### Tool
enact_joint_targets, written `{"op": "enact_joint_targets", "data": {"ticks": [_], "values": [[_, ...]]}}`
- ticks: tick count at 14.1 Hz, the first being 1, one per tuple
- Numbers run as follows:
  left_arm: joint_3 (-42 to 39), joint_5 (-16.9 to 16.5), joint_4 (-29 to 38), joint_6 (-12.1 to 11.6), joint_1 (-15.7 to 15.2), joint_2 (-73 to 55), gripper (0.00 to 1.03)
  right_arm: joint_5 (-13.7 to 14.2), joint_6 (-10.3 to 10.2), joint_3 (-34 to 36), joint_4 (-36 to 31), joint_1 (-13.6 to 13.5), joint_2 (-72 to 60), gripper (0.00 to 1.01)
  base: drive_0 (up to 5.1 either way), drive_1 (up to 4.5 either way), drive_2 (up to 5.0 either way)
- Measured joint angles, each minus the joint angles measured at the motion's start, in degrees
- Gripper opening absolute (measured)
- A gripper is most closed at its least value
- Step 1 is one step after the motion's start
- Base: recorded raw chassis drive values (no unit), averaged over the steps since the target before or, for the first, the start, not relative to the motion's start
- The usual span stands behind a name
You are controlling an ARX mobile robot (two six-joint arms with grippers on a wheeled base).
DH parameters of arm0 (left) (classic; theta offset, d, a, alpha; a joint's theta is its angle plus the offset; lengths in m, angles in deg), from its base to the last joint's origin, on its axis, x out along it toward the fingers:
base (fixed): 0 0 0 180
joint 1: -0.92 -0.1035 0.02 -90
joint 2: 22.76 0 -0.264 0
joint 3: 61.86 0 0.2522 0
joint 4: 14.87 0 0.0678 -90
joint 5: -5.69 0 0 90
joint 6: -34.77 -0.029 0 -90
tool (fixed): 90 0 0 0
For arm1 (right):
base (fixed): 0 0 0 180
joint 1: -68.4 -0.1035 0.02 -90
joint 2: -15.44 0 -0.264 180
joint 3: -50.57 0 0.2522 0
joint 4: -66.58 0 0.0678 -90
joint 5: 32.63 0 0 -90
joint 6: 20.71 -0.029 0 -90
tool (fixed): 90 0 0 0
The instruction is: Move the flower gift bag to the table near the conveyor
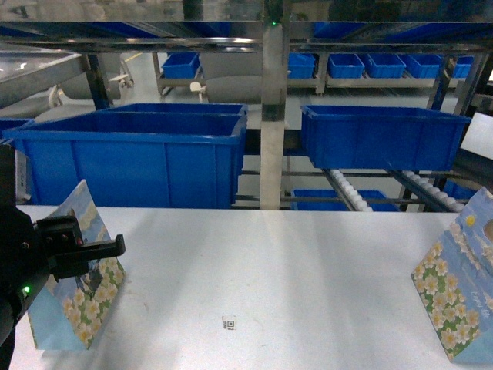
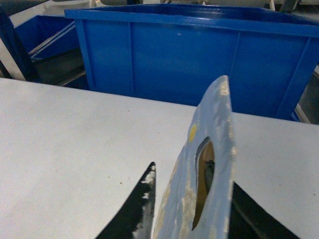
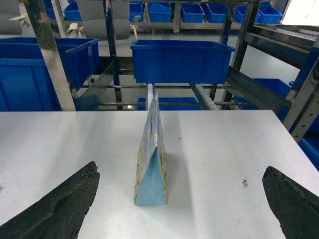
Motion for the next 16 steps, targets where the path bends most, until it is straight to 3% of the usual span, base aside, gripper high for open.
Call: {"op": "enact_joint_targets", "data": {"ticks": [1, 3, 4, 8, 11, 14, 16], "values": [[-0.7, -0.1, -0.2, 0.0, 0.4, 0.9, 0.41, 0.0, 0.0, 0.0, 0.0, 0.0, 0.0, 0.98, 0.0, 0.00, 0.0], [-3.3, -0.7, -1.1, -0.4, 2.5, 8.0, 0.86, 0.0, 0.0, 0.0, 0.0, 0.0, 0.0, 0.98, 0.0, 0.00, 0.0], [-4.3, -0.7, -0.7, -0.5, 3.0, 10.5, 0.99, 0.0, 0.0, 0.0, 0.0, 0.0, 0.0, 0.98, 0.0, 0.00, 0.0], [-9.0, 1.8, -0.5, -1.9, 5.1, 7.6, 0.98, 0.0, 0.0, 0.0, 0.0, 0.0, 0.0, 0.98, 0.0, 0.00, 0.0], [-10.2, 1.7, -0.1, -2.0, 4.4, 14.0, 0.98, 0.0, 0.0, 0.0, 0.0, 0.0, 0.0, 0.98, 0.0, 0.00, 0.0], [-11.9, -1.0, -0.9, -2.0, 0.3, 21.9, 0.98, 0.0, 0.0, 0.0, 0.0, 0.0, 0.0, 0.98, 0.0, 0.00, 0.0], [-13.1, -4.3, -7.4, -1.9, 0.3, 29.7, 0.98, 0.0, 0.0, 0.0, 0.0, 0.0, 0.0, 0.98, 0.0, 0.00, 0.0]]}}
